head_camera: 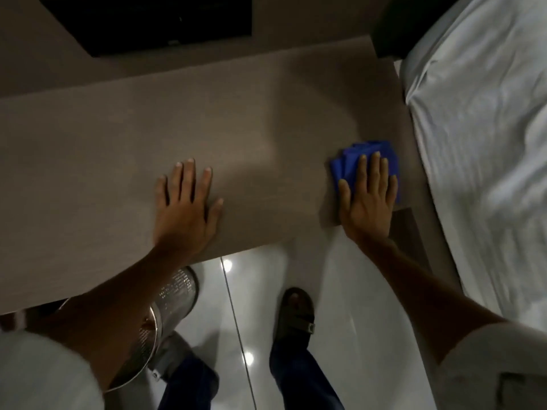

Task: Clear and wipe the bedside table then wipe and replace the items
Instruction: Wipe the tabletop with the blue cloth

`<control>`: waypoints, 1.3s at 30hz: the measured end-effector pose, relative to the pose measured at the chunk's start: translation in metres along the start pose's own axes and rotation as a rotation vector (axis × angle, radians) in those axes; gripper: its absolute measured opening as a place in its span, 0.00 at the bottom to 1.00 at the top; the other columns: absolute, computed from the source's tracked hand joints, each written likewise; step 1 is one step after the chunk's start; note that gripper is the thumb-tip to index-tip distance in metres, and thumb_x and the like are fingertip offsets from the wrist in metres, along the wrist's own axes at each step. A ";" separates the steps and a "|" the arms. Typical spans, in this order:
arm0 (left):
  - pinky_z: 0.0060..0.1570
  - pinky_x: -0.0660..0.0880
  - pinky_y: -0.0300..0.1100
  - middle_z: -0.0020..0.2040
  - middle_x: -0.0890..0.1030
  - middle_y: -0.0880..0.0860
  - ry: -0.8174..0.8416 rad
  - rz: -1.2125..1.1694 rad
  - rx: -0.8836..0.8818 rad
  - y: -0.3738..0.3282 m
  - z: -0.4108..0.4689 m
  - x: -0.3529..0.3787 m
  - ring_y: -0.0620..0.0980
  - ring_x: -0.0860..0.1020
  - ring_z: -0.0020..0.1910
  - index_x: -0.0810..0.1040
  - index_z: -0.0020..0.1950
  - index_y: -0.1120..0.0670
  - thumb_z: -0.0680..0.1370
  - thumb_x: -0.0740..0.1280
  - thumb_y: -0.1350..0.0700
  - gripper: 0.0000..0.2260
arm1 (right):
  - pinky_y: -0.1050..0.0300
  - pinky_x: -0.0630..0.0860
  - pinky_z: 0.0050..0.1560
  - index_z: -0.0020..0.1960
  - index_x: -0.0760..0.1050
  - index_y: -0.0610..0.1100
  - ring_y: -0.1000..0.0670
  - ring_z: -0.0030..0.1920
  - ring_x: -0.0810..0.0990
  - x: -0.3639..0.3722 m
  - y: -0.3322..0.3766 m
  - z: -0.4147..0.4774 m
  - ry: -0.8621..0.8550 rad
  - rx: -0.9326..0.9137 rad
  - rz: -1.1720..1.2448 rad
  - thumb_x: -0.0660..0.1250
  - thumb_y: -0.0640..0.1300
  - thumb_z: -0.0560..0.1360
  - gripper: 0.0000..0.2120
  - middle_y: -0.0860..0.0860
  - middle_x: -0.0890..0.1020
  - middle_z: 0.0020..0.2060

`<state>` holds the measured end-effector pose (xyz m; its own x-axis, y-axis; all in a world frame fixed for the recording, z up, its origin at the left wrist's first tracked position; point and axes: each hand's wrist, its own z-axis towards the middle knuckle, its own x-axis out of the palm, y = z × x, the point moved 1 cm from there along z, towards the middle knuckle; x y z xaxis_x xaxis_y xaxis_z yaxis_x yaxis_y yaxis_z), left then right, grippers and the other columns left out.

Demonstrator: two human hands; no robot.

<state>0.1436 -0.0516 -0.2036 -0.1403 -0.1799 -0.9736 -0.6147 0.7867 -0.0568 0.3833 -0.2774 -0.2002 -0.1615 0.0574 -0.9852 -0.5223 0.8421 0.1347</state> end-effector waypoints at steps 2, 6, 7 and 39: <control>0.75 0.50 0.60 0.79 0.56 0.61 -0.029 0.013 -0.005 0.003 0.001 -0.005 0.61 0.54 0.78 0.56 0.79 0.53 0.81 0.51 0.41 0.28 | 0.43 0.45 0.76 0.77 0.48 0.46 0.44 0.77 0.47 0.008 0.035 -0.015 0.011 -0.040 0.022 0.48 0.58 0.80 0.29 0.44 0.51 0.78; 0.75 0.52 0.60 0.79 0.58 0.61 -0.014 -0.014 -0.020 0.003 0.000 -0.007 0.61 0.56 0.77 0.59 0.78 0.53 0.81 0.51 0.41 0.29 | 0.45 0.40 0.75 0.77 0.45 0.51 0.46 0.77 0.42 0.015 0.098 -0.046 0.135 -0.381 0.042 0.48 0.59 0.80 0.29 0.47 0.46 0.77; 0.75 0.53 0.60 0.79 0.58 0.61 -0.016 -0.016 -0.020 0.003 0.001 -0.007 0.61 0.57 0.77 0.59 0.78 0.53 0.81 0.51 0.40 0.29 | 0.44 0.41 0.75 0.77 0.46 0.52 0.46 0.77 0.43 0.015 0.098 -0.044 0.143 -0.424 0.022 0.49 0.59 0.80 0.29 0.46 0.47 0.78; 0.76 0.48 0.60 0.79 0.57 0.60 -0.072 -0.117 0.011 0.011 0.004 0.008 0.60 0.52 0.79 0.58 0.79 0.52 0.80 0.53 0.39 0.30 | 0.41 0.42 0.74 0.76 0.50 0.58 0.40 0.77 0.44 0.000 0.147 0.177 0.101 -0.173 0.036 0.49 0.63 0.78 0.28 0.43 0.48 0.78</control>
<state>0.1387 -0.0416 -0.2125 -0.0121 -0.2285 -0.9735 -0.6154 0.7691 -0.1728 0.4546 -0.0587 -0.1990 -0.2614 0.0244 -0.9649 -0.6493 0.7353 0.1945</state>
